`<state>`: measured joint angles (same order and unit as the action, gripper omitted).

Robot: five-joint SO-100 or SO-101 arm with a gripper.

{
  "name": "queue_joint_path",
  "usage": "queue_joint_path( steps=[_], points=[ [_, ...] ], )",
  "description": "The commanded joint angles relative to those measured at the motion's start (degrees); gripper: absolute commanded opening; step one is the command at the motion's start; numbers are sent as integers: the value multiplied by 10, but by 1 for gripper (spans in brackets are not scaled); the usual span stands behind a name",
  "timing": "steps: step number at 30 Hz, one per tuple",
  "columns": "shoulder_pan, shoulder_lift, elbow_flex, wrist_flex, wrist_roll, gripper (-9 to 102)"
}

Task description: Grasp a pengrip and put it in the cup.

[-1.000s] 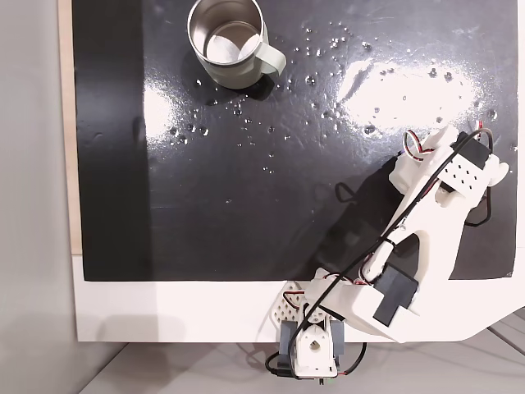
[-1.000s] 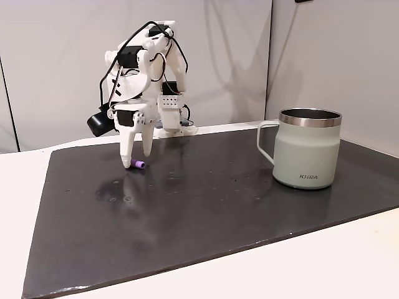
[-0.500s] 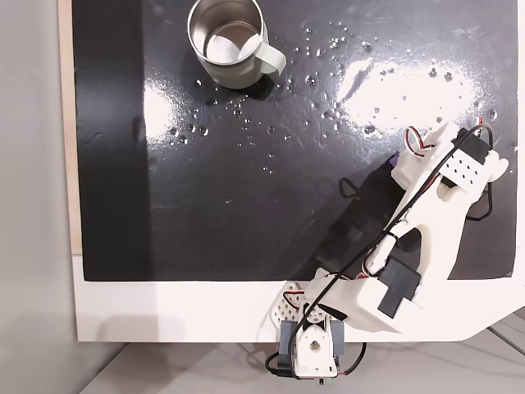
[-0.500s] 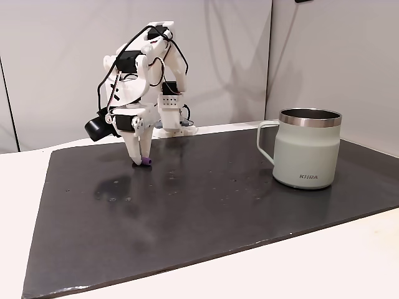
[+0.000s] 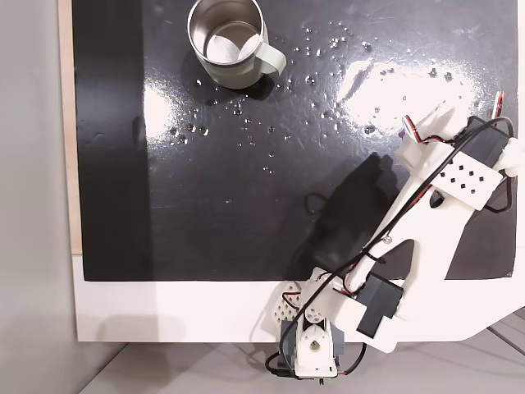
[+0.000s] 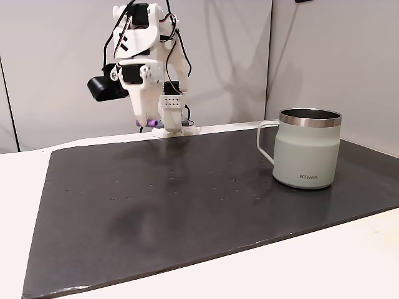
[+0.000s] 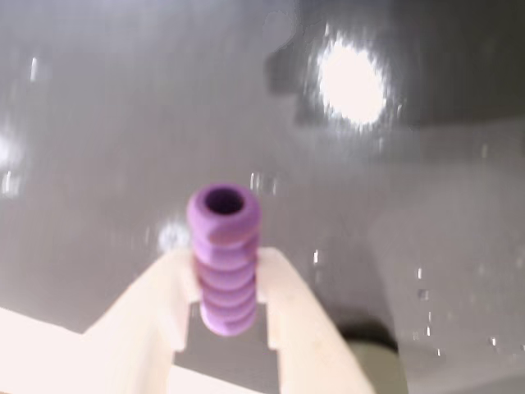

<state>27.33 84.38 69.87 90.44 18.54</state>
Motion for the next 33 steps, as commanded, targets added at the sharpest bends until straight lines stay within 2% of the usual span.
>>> queue_joint_path(
  steps=[1, 14, 24, 33],
  points=[
    [-40, 48, -91, 38, 14, 0],
    [-229, 4, -365, 100, 47, 0],
    [-331, -110, -519, 25, 12, 0],
    [-385, -236, -647, -23, 4, 0]
  ],
)
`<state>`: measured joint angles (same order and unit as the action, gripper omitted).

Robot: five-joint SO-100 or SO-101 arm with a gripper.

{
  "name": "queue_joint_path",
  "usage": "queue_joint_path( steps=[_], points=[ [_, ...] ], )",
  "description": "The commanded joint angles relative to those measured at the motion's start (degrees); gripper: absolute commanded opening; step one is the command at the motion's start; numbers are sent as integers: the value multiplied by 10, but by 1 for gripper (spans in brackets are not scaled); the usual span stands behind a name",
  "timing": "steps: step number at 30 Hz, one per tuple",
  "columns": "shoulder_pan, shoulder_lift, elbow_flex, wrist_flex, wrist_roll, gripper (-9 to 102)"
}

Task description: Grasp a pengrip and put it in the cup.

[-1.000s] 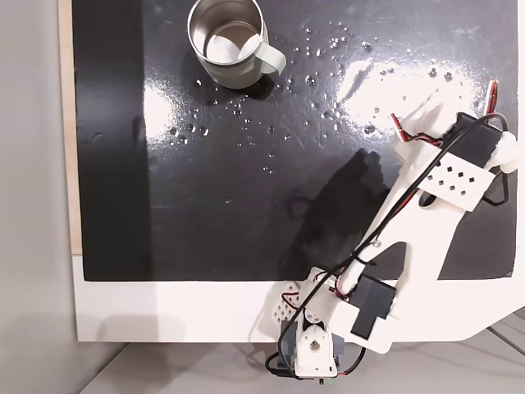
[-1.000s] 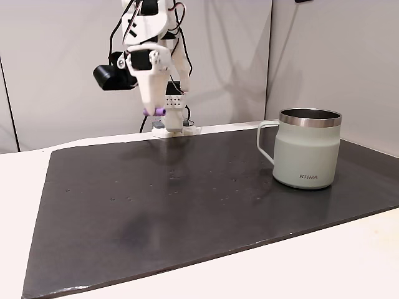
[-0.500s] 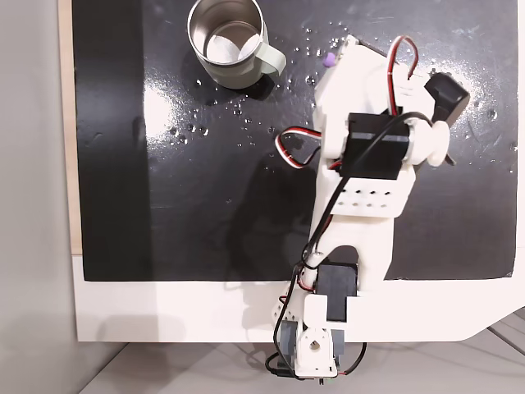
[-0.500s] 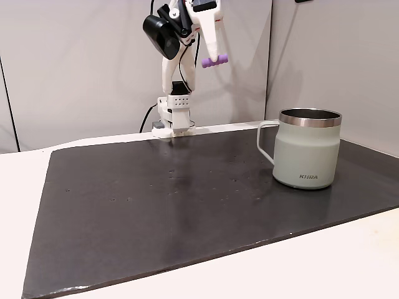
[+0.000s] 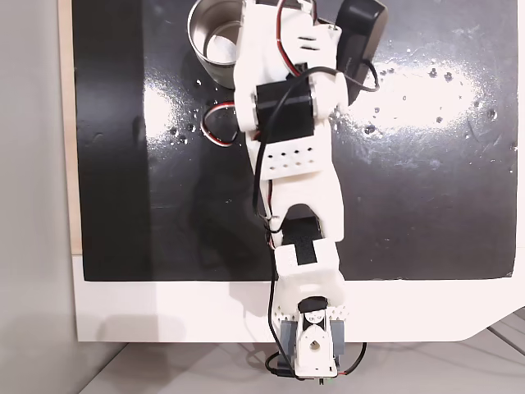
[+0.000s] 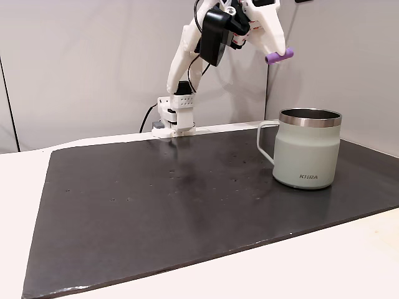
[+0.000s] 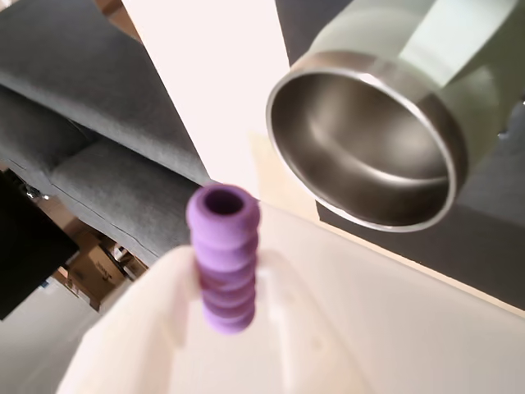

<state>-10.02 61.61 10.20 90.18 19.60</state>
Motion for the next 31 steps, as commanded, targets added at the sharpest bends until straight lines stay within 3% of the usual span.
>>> queue_joint_path(
  steps=[1, 15, 21, 31],
  points=[
    [-15, -22, -58, -25, -6, 0],
    [-69, -141, -146, -31, -22, 0],
    [-71, -142, -149, -18, -23, 18],
    [-70, -141, -157, -13, -25, 19]
  ],
)
